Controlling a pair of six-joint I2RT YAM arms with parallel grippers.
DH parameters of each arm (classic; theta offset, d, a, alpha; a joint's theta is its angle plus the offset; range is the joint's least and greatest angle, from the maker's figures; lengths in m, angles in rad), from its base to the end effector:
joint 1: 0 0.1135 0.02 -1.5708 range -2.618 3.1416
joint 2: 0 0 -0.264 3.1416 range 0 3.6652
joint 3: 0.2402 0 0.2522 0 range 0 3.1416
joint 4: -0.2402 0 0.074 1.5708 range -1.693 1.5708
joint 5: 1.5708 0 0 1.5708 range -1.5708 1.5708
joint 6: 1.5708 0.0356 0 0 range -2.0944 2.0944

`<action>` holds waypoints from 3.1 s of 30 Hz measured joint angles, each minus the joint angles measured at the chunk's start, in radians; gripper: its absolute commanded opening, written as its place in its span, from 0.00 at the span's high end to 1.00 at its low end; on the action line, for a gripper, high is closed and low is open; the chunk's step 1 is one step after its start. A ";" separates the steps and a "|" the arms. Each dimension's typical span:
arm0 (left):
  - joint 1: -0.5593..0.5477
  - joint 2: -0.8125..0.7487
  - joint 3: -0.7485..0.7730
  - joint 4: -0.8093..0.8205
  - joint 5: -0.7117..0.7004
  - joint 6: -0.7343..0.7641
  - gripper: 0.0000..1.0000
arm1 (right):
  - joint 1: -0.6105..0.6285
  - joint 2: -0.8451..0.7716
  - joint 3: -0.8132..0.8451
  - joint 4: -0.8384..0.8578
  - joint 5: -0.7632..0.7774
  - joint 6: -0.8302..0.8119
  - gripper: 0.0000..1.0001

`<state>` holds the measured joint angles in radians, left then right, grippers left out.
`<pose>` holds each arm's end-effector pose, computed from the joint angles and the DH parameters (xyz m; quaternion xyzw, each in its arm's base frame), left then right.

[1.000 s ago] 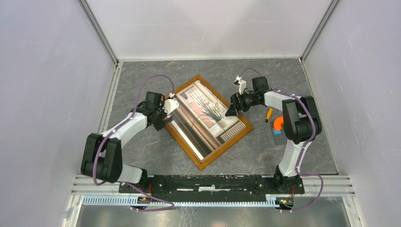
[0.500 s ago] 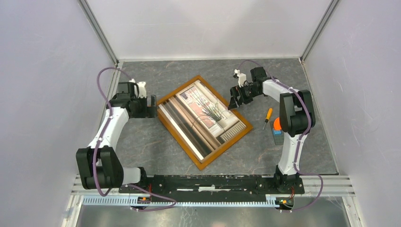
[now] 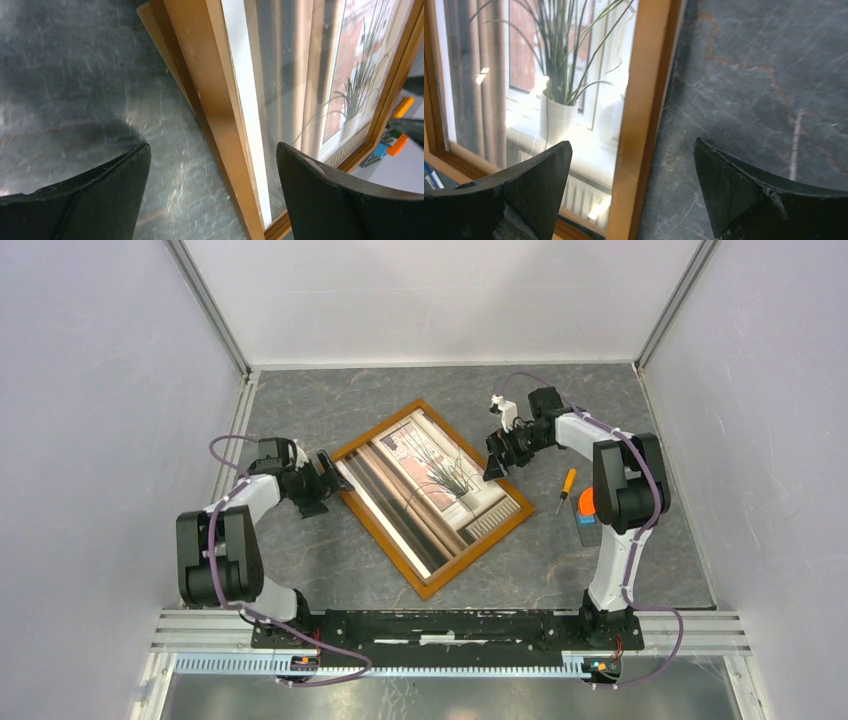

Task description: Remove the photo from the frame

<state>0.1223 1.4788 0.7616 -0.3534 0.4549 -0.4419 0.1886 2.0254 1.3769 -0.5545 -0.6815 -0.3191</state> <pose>0.2705 0.0175 0.1676 -0.2092 0.9222 -0.2541 0.2033 0.3926 0.0978 0.1557 -0.2918 0.8816 0.3166 0.1934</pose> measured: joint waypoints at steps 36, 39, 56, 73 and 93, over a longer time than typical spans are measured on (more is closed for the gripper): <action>-0.177 0.544 0.543 0.175 0.154 0.105 0.00 | 0.163 -0.267 -0.507 0.059 -0.332 0.067 0.02; -0.163 0.505 0.510 0.118 0.148 0.107 0.00 | 0.119 -0.256 -0.477 0.046 -0.308 0.098 0.02; -0.118 0.252 0.252 -0.119 0.020 0.171 0.00 | 0.098 -0.183 -0.364 0.047 -0.222 0.239 0.06; -0.098 0.414 0.385 0.069 0.164 0.118 0.00 | 0.069 0.163 0.210 0.084 -0.026 0.207 0.07; -0.071 0.379 0.397 -0.018 0.069 0.176 0.00 | 0.083 -0.001 -0.038 0.169 -0.017 0.143 0.07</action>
<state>0.0517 1.8576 1.1587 -0.3710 0.5236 -0.2657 0.2718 2.0247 1.3388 -0.3855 -0.6987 -0.1761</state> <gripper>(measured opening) 0.997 0.929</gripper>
